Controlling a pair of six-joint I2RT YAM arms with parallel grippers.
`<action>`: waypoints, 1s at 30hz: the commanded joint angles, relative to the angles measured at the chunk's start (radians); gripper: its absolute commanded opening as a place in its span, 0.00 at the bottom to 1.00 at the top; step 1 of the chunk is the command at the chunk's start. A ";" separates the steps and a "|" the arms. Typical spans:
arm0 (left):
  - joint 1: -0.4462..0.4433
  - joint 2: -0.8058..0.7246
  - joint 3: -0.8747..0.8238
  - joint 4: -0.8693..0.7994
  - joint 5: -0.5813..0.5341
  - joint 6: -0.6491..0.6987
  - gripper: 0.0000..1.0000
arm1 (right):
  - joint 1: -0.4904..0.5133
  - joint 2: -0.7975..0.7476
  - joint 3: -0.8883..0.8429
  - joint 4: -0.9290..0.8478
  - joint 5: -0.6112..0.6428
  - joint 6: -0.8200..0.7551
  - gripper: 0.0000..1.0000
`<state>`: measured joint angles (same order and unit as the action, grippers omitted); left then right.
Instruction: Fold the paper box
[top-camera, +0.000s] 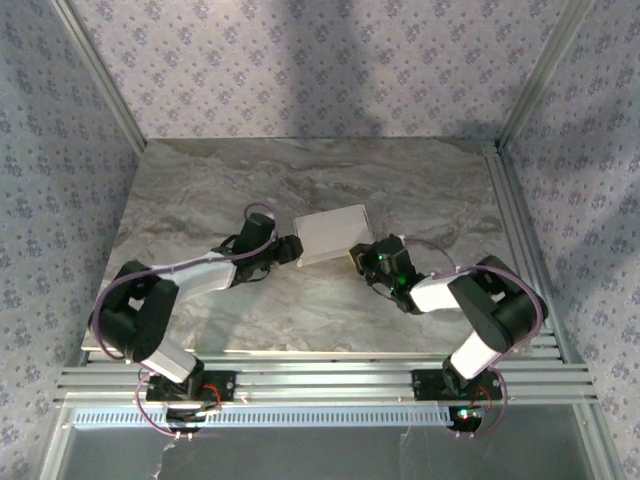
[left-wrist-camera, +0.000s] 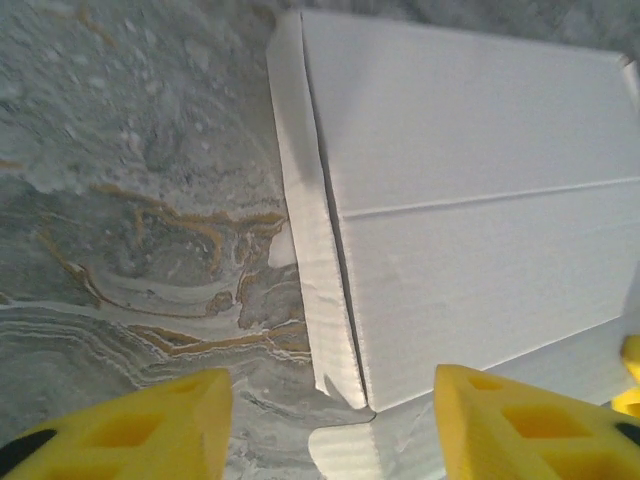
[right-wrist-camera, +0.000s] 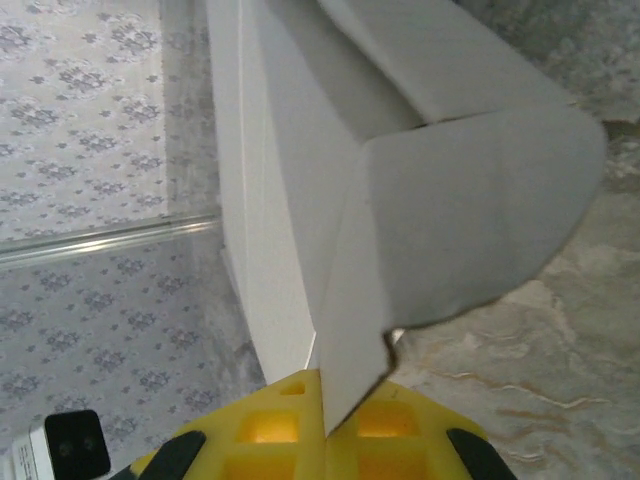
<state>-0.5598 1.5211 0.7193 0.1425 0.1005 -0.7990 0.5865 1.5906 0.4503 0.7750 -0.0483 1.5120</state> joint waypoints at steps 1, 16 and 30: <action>0.034 -0.039 -0.031 0.087 0.050 -0.080 0.59 | -0.024 -0.047 0.024 -0.112 0.019 0.022 0.00; 0.040 0.084 -0.073 0.336 0.163 -0.240 0.62 | -0.128 -0.118 0.063 -0.349 -0.129 0.032 0.00; -0.048 0.142 0.065 0.138 0.079 -0.104 0.57 | -0.149 -0.036 0.031 -0.355 -0.145 -0.012 0.00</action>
<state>-0.5854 1.6554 0.7189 0.3618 0.2256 -0.9810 0.4442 1.5375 0.5056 0.4816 -0.1947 1.5368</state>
